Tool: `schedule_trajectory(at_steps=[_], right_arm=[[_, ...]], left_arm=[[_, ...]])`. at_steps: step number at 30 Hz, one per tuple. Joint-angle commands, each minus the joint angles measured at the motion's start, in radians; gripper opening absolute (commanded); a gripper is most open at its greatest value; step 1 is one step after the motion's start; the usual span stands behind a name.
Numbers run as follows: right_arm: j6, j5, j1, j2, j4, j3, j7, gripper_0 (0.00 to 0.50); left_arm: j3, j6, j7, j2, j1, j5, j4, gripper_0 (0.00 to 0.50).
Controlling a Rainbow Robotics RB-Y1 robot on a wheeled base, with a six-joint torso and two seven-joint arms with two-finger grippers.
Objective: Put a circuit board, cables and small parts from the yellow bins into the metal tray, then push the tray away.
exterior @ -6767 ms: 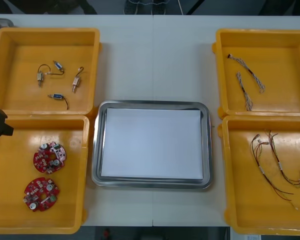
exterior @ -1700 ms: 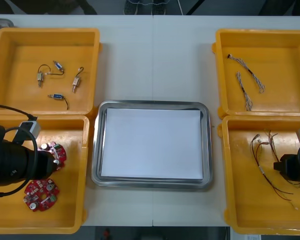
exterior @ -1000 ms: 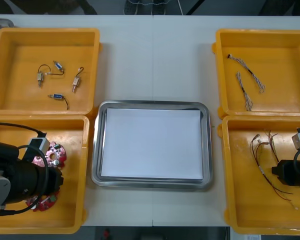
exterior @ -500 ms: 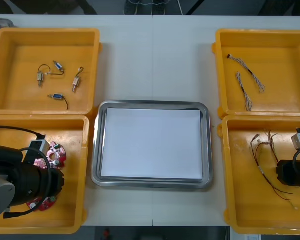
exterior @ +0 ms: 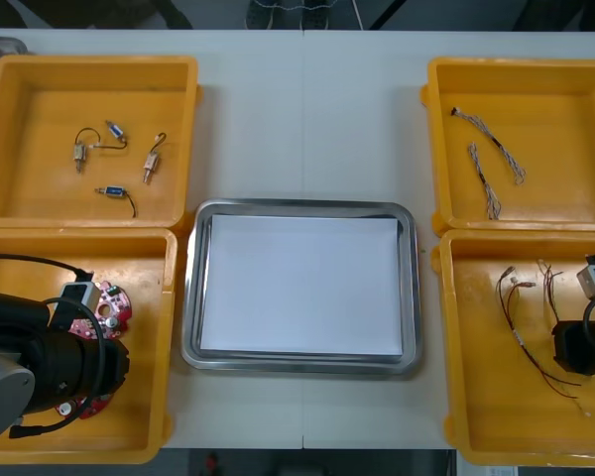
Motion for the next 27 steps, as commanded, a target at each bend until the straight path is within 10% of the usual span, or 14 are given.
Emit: schedule_trajectory(at_steps=[1,11,13,16,17,27], right_arm=[[0.069,-0.003,0.023,0.011,-0.102,-0.090,0.042,0.000],[0.279,-0.031,-0.022,0.009,-0.264,-0.209,0.035,0.000],[0.298,-0.037,-0.028,0.009,-0.284,-0.220,0.033,0.000],[0.344,-0.086,-0.048,0.006,-0.306,-0.251,0.024,0.000],[0.353,-0.097,-0.054,0.006,-0.307,-0.257,0.024,0.000],[0.451,-0.240,-0.121,-0.097,-0.338,-0.310,0.013,0.000]], left_arm=[[-0.024,-0.019,0.092,-0.015,0.033,-0.020,-0.014,0.500],[-0.041,-0.049,0.092,-0.015,0.033,-0.041,0.009,0.500],[-0.044,-0.049,0.092,-0.015,0.033,-0.046,0.009,0.431],[-0.047,-0.049,0.090,-0.016,0.034,-0.051,0.009,0.036],[-0.047,-0.049,0.090,-0.015,0.034,-0.051,0.009,0.004],[-0.049,-0.055,0.079,-0.013,0.045,-0.055,0.009,0.000]])
